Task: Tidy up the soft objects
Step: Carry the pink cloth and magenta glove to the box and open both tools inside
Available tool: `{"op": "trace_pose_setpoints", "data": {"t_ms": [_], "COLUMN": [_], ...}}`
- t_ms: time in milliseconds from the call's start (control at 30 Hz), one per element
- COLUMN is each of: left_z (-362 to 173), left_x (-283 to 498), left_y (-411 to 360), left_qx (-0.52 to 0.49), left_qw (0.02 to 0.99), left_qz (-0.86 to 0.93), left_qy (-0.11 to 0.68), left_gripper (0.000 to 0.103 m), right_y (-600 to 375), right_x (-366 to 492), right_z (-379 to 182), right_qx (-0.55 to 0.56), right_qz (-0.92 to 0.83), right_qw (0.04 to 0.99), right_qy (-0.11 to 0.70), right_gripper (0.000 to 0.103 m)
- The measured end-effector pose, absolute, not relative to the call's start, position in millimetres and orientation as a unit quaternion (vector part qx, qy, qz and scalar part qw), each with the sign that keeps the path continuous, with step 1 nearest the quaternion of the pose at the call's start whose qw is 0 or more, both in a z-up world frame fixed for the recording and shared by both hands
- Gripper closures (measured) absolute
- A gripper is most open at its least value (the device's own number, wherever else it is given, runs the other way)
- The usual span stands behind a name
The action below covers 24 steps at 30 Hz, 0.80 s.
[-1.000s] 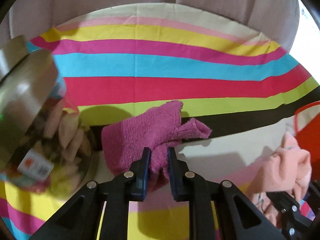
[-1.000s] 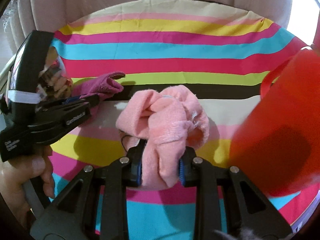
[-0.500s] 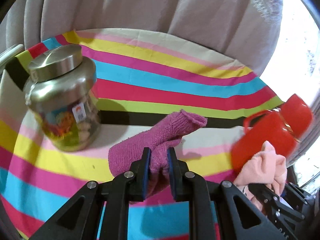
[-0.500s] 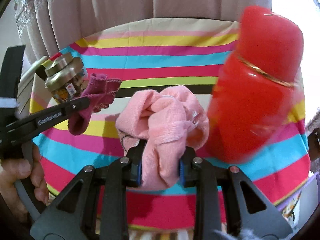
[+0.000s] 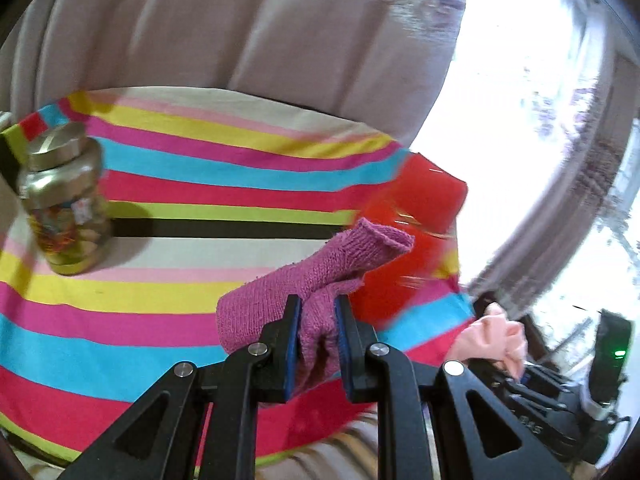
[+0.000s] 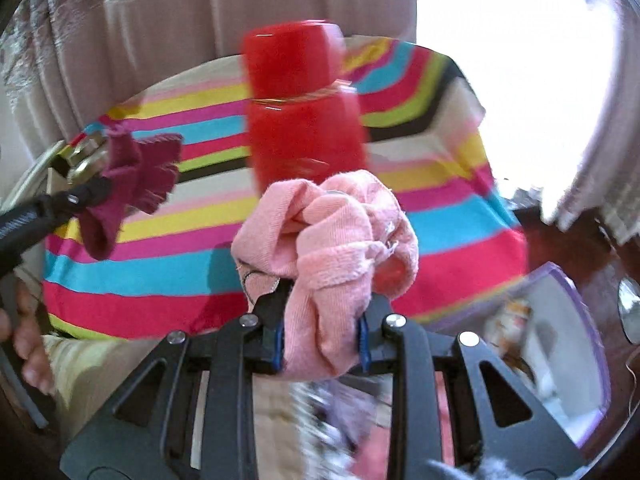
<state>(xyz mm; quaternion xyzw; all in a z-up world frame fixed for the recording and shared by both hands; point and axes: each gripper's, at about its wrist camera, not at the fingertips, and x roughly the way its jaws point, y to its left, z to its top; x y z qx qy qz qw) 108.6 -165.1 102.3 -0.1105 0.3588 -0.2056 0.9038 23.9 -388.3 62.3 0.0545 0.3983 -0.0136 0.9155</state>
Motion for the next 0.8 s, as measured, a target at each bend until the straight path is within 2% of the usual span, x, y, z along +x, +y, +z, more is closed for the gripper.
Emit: {"op": "trace_pose_setpoints", "data": {"t_ms": [300, 800], "left_z": [117.3, 117.4], "left_x": [75.5, 39.1], "left_y": [-241.9, -339.9], "left_qx": [-0.1, -0.082], "left_qw": [0.876, 0.83], "left_qz": [-0.31, -0.4], "left_qy": [0.356, 0.381], "left_gripper": [0.085, 0.085], "right_y": [-473.3, -544.8], "right_x": [-27.4, -77.1], "right_z": [52.6, 53.2], "right_qx": [0.074, 0.082], "right_qz": [-0.105, -0.183], "right_qw": [0.901, 0.889], "right_qy": [0.414, 0.411], "right_gripper": [0.072, 0.068]}}
